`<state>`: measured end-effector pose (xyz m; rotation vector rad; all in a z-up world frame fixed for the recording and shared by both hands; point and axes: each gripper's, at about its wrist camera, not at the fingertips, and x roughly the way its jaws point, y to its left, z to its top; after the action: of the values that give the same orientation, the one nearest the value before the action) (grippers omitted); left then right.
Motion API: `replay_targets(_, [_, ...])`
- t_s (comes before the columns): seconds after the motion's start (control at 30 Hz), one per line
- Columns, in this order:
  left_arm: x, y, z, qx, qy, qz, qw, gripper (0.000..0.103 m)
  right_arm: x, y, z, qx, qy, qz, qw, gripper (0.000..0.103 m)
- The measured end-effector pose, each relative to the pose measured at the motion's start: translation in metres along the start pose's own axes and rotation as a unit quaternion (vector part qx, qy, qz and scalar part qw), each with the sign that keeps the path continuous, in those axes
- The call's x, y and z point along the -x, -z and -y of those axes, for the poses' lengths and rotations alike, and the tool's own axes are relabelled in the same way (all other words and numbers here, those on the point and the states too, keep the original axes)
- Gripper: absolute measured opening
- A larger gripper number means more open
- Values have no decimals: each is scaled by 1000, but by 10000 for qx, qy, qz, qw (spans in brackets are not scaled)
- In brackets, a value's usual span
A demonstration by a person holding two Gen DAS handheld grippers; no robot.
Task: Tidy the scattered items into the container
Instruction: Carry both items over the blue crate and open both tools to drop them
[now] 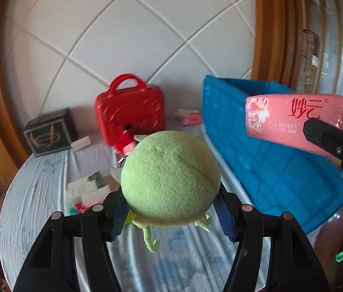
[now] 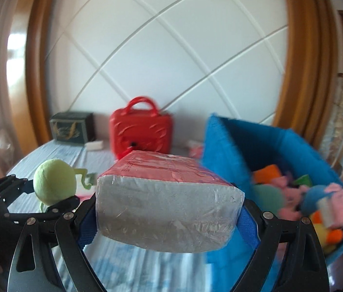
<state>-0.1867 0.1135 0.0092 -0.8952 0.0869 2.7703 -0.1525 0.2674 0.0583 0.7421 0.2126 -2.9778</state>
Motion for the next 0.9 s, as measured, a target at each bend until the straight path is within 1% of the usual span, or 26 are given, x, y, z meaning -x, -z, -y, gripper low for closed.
replay_targets(0.17, [-4, -43, 90, -148, 320, 300, 9989, 62, 11, -6, 88, -138, 391, 165, 9990, 93])
replay_targets(0.27, [-14, -65, 141, -92, 401, 325, 9986, 62, 13, -4, 148, -158, 547, 183, 9982, 93])
replay_targets(0.3, [-21, -72, 163, -58, 516, 237, 9984, 62, 11, -2, 169, -163, 573, 133, 9981, 93])
replay_targets(0.37, [-38, -81, 195, -93, 618, 60, 9980, 62, 7, 2, 203, -171, 572, 42, 9982, 93])
replay_targets(0.43, [-55, -86, 227, -172, 549, -146, 9982, 62, 1, 9, 234, -141, 526, -58, 9985, 93])
replay_targets(0.5, [-72, -84, 258, -273, 489, -529, 9970, 62, -7, 17, 261, -108, 465, -189, 9987, 93])
replay_targets(0.53, [-75, -84, 266, -430, 317, -670, 9963, 62, -11, 20, 269, -75, 447, -258, 9986, 93])
replay_targets(0.57, [-73, -86, 271, -531, 68, -611, 9967, 62, -16, 23, 276, -32, 449, -333, 9984, 93])
replay_targets(0.6, [-71, -88, 271, -485, -9, -605, 9970, 62, -23, 27, 283, 18, 456, -408, 9981, 93])
replay_targets(0.63, [-69, -89, 268, -312, -2, -692, 9971, 62, -28, 31, 288, 55, 448, -478, 9978, 93])
replay_targets(0.67, [-69, -91, 266, -101, 137, -868, 9961, 62, -32, 34, 292, 92, 421, -563, 9975, 93])
replay_targets(0.7, [-69, -92, 267, -3, 277, -1001, 9946, 63, -36, 37, 296, 126, 378, -663, 9970, 93])
replay_targets(0.73, [-67, -91, 270, 13, 285, -1026, 9943, 64, -40, 40, 298, 165, 338, -730, 9966, 93])
replay_targets(0.77, [-67, -89, 275, -36, 138, -1011, 9948, 64, -40, 42, 300, 221, 300, -755, 9965, 94])
replay_targets(0.8, [-67, -90, 280, -66, 68, -1023, 9947, 64, -40, 44, 302, 233, 264, -759, 9965, 94])
replay_targets(0.9, [-79, -79, 287, 4, 187, -1283, 9916, 64, -34, 47, 305, 258, 148, -740, 9968, 94])
